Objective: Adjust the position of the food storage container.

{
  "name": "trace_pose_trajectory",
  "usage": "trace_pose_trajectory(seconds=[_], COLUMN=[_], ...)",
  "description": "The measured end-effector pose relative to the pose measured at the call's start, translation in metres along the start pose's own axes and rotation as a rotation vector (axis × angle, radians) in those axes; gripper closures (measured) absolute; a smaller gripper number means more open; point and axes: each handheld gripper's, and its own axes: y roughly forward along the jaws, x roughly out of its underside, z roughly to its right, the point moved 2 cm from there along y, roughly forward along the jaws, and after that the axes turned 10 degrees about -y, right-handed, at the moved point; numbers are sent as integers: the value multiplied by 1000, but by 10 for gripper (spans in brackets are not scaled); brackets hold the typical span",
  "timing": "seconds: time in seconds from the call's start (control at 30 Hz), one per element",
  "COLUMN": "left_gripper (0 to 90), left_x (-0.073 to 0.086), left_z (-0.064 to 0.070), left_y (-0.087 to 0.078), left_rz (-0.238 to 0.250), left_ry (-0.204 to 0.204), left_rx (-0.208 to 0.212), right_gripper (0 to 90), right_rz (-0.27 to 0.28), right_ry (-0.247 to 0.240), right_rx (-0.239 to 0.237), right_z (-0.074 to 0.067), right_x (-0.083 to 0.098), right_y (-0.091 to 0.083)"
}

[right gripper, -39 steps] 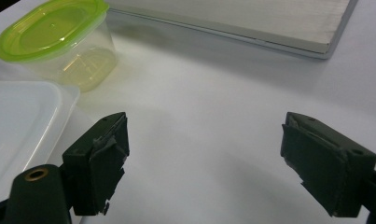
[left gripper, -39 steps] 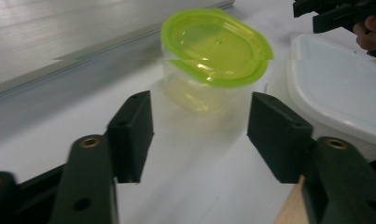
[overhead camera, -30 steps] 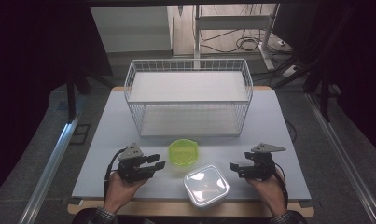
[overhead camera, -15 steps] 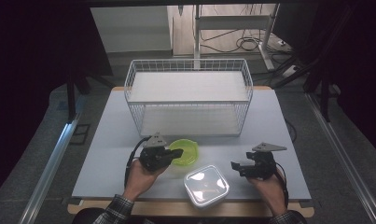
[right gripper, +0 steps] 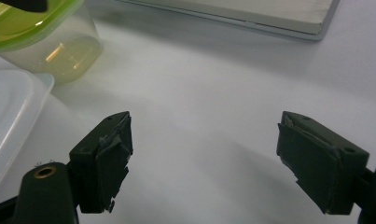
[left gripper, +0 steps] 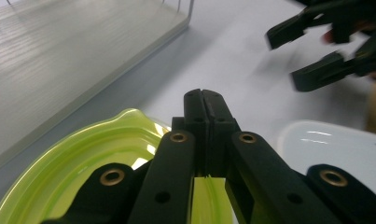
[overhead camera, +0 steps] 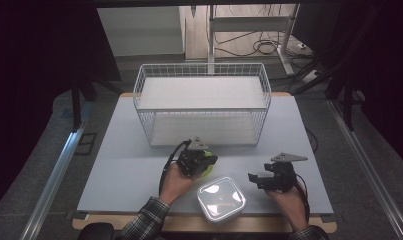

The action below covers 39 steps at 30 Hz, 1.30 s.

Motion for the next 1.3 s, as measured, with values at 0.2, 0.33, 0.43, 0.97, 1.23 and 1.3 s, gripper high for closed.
trace_pose_trajectory(seconds=[0.2,0.33,0.43,0.97,1.23,1.3], left_gripper=[900,900,900,900,900,900], left_x=[0,2,5,32,45,49], left_z=[2,0,-9,-34,-46,-48], left_y=[9,4,-3,-42,-59,-63], left_rz=[-37,-43,-41,-43,-29,-23], left_ry=[-1,1,-22,-80,-108,-118], left_rx=[-26,-57,-60,-74,-91,-99], right_gripper=[189,190,192,192,192,192], right_rz=[-6,-12,-14,-22,-22,-24], right_ry=[21,20,19,25,23,23], right_rx=[5,4,4,3,1,1], right_z=[3,3,3,3,2,2], right_x=[1,1,2,2,2,2], right_y=[-1,0,0,2,2,2])
